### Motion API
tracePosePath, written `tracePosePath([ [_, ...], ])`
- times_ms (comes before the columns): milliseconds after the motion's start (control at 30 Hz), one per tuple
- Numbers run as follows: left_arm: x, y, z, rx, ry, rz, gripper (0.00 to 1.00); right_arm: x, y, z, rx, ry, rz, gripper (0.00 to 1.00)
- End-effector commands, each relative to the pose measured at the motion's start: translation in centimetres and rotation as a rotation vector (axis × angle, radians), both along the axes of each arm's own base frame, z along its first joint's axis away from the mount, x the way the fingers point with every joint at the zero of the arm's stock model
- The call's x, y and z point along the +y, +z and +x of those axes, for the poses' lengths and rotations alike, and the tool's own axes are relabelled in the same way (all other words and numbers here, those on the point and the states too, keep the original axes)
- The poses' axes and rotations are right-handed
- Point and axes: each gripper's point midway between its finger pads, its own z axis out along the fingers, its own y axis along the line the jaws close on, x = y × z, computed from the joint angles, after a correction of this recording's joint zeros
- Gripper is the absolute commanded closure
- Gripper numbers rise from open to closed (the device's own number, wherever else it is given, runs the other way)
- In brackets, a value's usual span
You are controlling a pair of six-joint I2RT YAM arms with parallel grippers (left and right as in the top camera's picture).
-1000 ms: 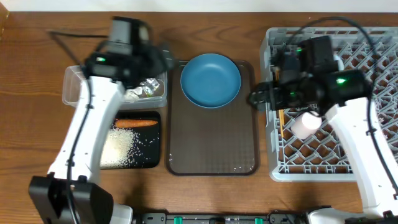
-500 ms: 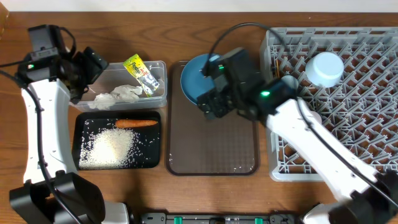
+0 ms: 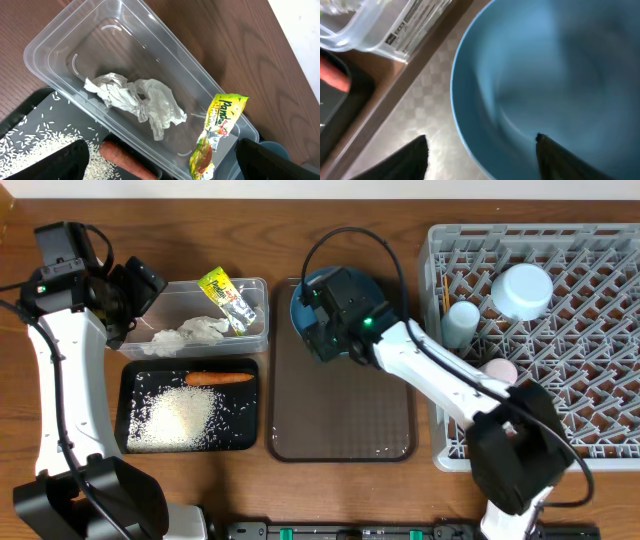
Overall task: Sort waste into correct bins and load items into the dishwasher rack
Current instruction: 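Move the right gripper left to the blue bowl on the tray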
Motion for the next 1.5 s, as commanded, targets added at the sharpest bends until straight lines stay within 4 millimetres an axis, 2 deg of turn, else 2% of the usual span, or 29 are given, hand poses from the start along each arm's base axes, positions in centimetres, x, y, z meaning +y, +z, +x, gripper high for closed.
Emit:
tracePosePath([
  [0, 0.3, 0.5, -0.4, -0.007, -0.005, 0.023, 0.04, 1.5, 1.0, 0.1, -0.011, 0.03, 0.064, 0.4],
  [133, 0.2, 0.5, -0.4, -0.008, -0.005, 0.023, 0.04, 2.7, 1.3, 0.4, -0.022, 0.015, 0.111, 0.39],
  [267, 0.2, 0.5, -0.4, -0.008, -0.005, 0.023, 0.04, 3.4, 0.3, 0.4, -0.02, 0.027, 0.11, 0.38],
  [567, 0.2, 0.5, -0.4, -0.008, -0.005, 0.023, 0.04, 4.4, -4.8, 0.2, 0.03, 0.04, 0.069, 0.37],
  [667, 0.2, 0.5, -0.4, -0.008, -0.005, 0.023, 0.04, 4.2, -5.9, 0.2, 0.041, 0.035, 0.05, 0.37],
  [833, 0.2, 0.5, -0.4, -0.008, -0.005, 0.023, 0.04, 4.2, -5.8, 0.4, 0.036, 0.032, 0.052, 0.45],
  [933, 0.2, 0.5, -0.3, -0.008, -0.006, 0.023, 0.04, 4.2, -5.8, 0.4, 0.036, 0.032, 0.053, 0.7],
  [967, 0.2, 0.5, -0.4, -0.008, -0.005, 0.023, 0.04, 4.2, -5.8, 0.4, 0.037, 0.032, 0.052, 0.72],
  [1167, 0.2, 0.5, -0.4, -0.008, -0.005, 0.023, 0.04, 4.0, -6.0, 0.0, 0.05, 0.033, 0.04, 0.7],
  [1333, 0.2, 0.5, -0.4, -0.008, -0.005, 0.023, 0.04, 4.0, -5.8, 0.1, 0.047, 0.033, 0.043, 0.71],
  [1467, 0.2, 0.5, -0.4, -0.008, -0.005, 0.023, 0.04, 3.4, -6.1, -0.7, 0.078, 0.032, 0.017, 0.73],
])
